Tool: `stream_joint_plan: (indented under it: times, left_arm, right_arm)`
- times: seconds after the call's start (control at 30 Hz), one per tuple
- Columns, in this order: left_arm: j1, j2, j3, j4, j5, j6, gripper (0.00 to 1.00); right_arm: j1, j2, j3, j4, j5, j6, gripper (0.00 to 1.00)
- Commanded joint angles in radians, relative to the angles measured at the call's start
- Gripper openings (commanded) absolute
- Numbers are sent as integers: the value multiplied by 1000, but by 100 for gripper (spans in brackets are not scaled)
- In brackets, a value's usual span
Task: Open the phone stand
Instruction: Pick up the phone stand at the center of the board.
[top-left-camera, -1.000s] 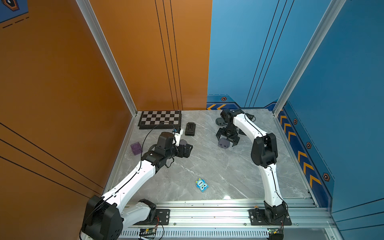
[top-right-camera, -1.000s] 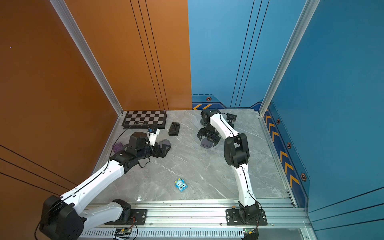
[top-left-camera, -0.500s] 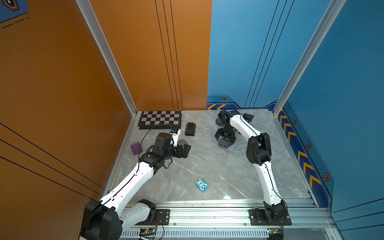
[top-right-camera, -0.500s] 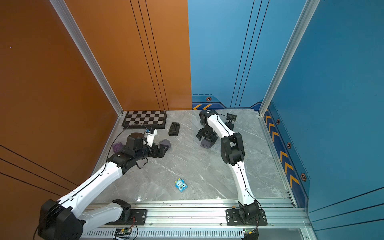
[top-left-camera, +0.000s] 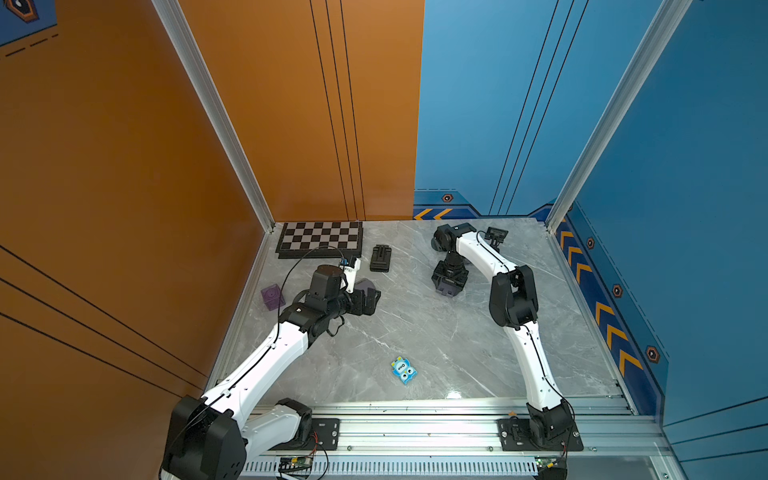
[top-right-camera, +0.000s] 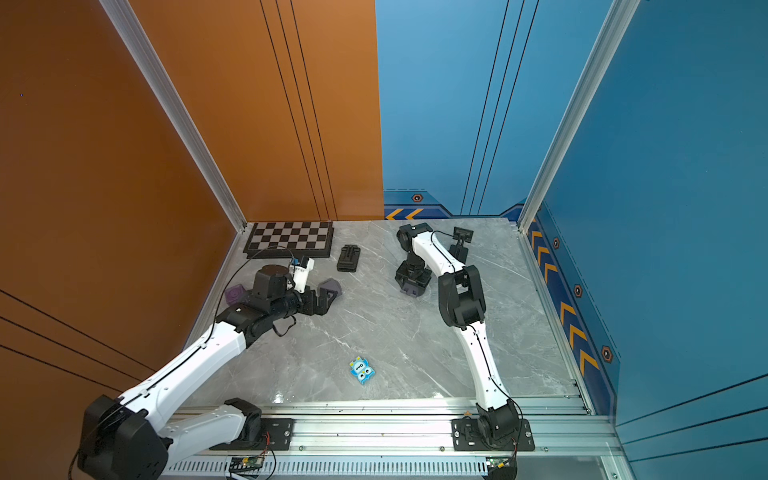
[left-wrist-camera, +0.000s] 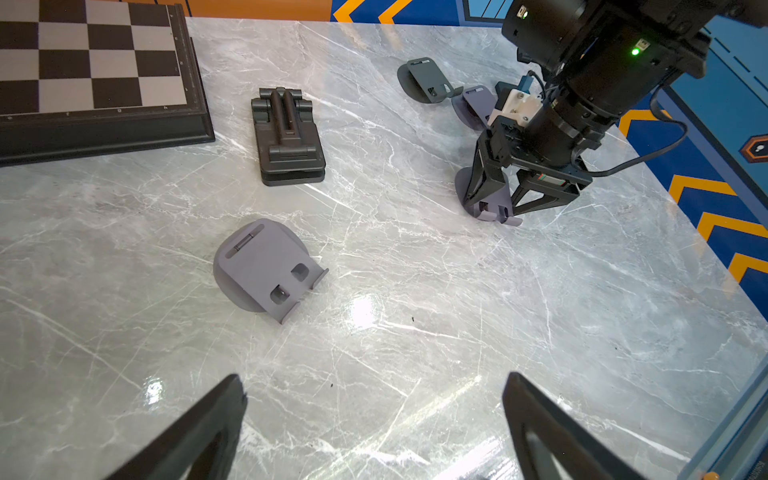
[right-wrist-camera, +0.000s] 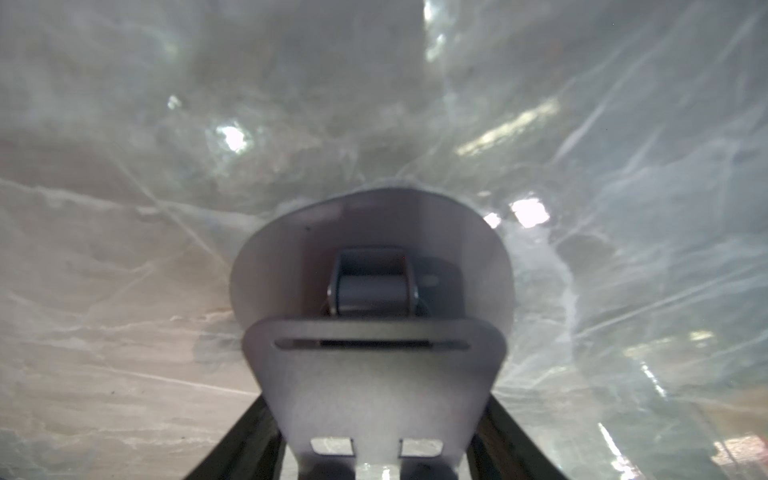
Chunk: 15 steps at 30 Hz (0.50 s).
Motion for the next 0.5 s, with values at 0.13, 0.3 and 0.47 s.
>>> stream_joint_plan:
  times: [0.13, 0.3, 0.47]
  left_arm:
    - [11, 14, 19, -16, 0, -3, 98]
    - [9, 48, 54, -16, -4, -20, 98]
    - [9, 94, 77, -14, 16, -70, 98]
  right_arm:
    - [-6, 4, 20, -41, -13, -32, 42]
    - [-2, -56, 12, -38, -10, -136, 39]
    - [22, -108, -1, -26, -10, -286, 33]
